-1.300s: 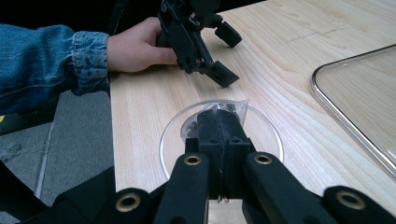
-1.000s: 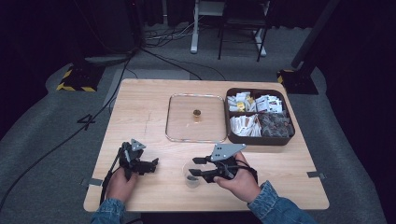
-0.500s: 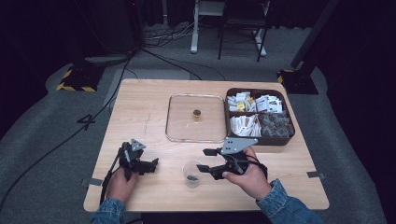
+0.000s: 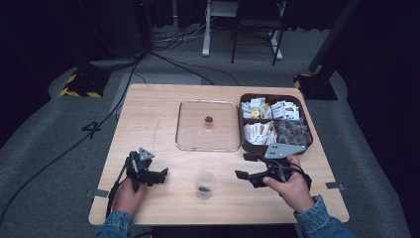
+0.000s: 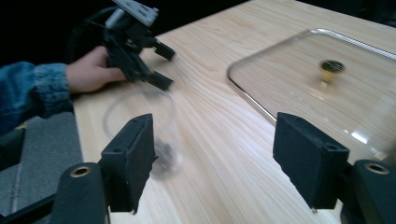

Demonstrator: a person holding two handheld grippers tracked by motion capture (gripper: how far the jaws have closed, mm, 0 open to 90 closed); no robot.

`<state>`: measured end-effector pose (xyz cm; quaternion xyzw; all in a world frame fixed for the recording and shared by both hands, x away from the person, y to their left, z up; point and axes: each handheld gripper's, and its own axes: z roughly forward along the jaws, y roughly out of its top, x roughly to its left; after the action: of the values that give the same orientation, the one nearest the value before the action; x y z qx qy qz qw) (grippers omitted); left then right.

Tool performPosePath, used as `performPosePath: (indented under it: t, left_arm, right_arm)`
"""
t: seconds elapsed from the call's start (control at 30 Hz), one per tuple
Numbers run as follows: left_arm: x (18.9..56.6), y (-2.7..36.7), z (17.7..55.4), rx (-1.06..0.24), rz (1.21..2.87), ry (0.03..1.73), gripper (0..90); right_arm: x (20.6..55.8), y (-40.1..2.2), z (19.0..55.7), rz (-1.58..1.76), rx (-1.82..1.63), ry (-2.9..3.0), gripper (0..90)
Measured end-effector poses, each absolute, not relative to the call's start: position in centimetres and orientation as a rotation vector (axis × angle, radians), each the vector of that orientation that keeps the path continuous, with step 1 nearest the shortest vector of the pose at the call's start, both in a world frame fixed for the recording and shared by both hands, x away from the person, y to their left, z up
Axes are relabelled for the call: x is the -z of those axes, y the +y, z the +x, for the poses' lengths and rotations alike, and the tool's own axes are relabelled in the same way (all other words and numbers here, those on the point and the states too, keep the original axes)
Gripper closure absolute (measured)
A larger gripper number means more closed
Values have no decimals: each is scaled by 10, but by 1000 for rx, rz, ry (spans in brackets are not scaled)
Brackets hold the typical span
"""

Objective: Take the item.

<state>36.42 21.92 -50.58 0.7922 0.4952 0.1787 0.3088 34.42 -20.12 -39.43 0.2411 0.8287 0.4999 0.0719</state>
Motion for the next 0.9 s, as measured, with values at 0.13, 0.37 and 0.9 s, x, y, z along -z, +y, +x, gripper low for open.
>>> performPosePath:
  t: [0.13, 0.37, 0.9]
  left_arm:
    - [506, 219, 364, -473, 2093, 1310, 0]
    - [506, 219, 365, -467, 2098, 1303, 0]
    - [506, 219, 365, -468, 2098, 1304, 0]
  right_arm:
    - [398, -228, 350, 781, -1444, 2472, 241]
    - [405, -257, 355, 865, -1395, 2431, 215]
    - [447, -298, 363, 1043, -1232, 2415, 172]
